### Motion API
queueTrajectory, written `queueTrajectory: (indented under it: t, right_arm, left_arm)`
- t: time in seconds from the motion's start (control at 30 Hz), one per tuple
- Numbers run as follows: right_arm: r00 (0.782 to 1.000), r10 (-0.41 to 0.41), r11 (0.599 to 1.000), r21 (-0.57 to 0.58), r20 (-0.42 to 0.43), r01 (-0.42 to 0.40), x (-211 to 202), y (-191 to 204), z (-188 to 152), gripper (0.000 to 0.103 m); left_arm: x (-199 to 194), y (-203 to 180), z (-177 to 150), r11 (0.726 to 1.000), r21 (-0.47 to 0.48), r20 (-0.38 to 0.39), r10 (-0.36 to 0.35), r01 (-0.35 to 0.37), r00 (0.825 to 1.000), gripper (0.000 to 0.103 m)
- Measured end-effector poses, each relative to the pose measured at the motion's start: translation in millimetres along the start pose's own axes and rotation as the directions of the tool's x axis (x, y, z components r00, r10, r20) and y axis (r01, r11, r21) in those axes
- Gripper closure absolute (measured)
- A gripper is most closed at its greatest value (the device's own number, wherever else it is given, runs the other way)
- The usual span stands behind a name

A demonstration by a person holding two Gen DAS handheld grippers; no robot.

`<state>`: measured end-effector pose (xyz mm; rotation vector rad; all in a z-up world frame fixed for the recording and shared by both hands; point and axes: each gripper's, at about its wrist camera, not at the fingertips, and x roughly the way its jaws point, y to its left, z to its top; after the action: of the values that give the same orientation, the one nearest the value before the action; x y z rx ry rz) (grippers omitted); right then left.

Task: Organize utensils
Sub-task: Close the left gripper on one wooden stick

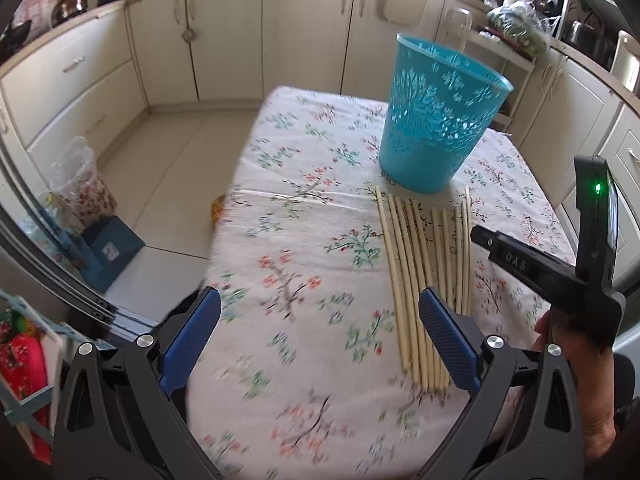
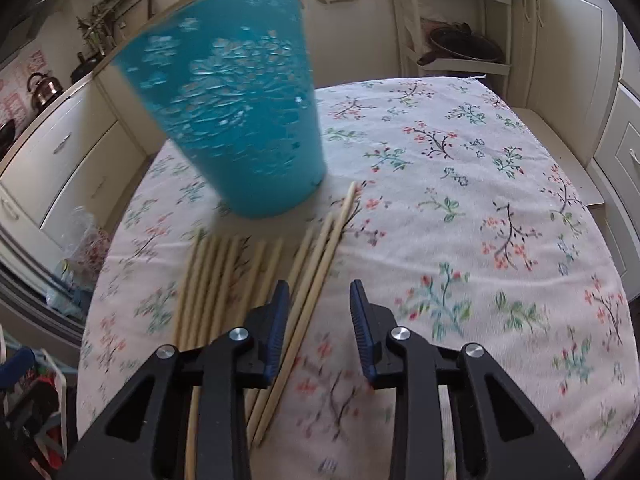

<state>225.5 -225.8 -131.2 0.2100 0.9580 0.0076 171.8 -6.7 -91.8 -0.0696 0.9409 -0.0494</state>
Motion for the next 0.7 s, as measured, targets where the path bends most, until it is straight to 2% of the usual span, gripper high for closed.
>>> queueTrajectory:
  t: [0.2,0.3,0.4,0.5,0.6,0.7]
  right_arm:
    - [1.000,-0.021,1.000,-0.003,-0.011,0.021,24,-8,25,0.075]
    - [0.999,-0.036,0.998,-0.055,-0.009,0.036,28,-5,31,0.080]
    - [0.999,-0.038,0.994,-0.106,-0.013,0.036,30,-8,34,0.090]
    - [0.999,-0.037,0.981,-0.192,-0.036,0.030,29,-6,33,0.092]
    - [0.996,-0.016,0.967,-0.253,-0.085,-0.006,21,-6,26,0.092]
    - [0.992,0.026,0.970,-0.238,-0.122,-0.055,16,-14,21,0.092]
  left_arm:
    - [47,-13,19,1.000,0.000,-0.040,0.005,-0.005,0.999,0.008]
    - [67,-15,26,1.000,-0.011,-0.074,-0.004,0.003,0.997,0.008]
    - [82,-17,32,1.000,-0.014,-0.090,-0.011,0.009,0.996,0.008]
    - [92,-21,38,1.000,-0.003,-0.089,-0.001,0.001,0.996,0.010]
    - [97,-25,43,1.000,0.009,-0.081,0.008,-0.008,0.997,0.012]
    - [107,-30,49,1.000,0.024,-0.089,0.022,-0.020,0.996,0.020]
